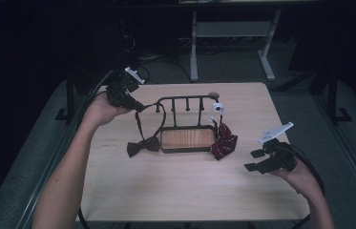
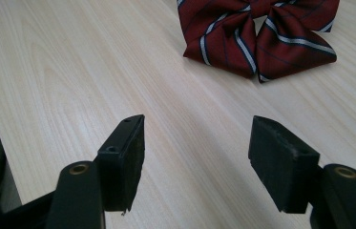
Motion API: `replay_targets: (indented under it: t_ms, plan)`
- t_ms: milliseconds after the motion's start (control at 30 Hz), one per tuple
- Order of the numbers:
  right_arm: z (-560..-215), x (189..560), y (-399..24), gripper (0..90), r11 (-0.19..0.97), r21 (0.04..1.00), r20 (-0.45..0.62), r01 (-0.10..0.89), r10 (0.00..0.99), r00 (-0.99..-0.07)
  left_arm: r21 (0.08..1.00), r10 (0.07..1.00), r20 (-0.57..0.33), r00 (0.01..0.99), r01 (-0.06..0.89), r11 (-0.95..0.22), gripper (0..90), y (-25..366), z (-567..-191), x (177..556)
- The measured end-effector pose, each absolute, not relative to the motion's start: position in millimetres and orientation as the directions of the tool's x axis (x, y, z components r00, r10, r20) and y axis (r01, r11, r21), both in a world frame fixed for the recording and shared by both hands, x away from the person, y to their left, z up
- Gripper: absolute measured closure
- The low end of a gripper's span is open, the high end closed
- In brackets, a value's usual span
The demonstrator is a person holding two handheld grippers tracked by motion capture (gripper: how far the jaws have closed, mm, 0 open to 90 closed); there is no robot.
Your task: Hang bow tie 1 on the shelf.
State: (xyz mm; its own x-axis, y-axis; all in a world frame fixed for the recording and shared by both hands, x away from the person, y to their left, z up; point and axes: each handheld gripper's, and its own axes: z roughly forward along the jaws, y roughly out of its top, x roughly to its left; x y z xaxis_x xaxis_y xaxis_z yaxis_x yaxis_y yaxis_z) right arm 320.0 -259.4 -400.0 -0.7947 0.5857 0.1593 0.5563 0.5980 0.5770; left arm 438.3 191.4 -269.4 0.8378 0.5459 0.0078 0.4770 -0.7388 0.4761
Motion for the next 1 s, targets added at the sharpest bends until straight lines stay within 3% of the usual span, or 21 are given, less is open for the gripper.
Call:
replay_targets:
  t_ms: [133, 467, 1000]
  plan:
    - [-400, 320, -258, 36.8, 0.598, 0.572, 0.164, 0.562, 0.587, -0.792, 0.458, 0.555, 0.016, 0.831, 0.487, -0.743, 89.3, 189, -274, 440]
    - [-397, 316, -260, 36.8, 0.596, 0.579, 0.155, 0.557, 0.59, -0.792, 0.468, 0.565, 0.028, 0.825, 0.489, -0.736, 76.8, 191, -276, 435]
    - [-400, 317, -263, 35.5, 0.584, 0.57, 0.163, 0.578, 0.609, -0.776, 0.496, 0.537, 0.019, 0.843, 0.459, -0.737, 71.4, 211, -283, 406]
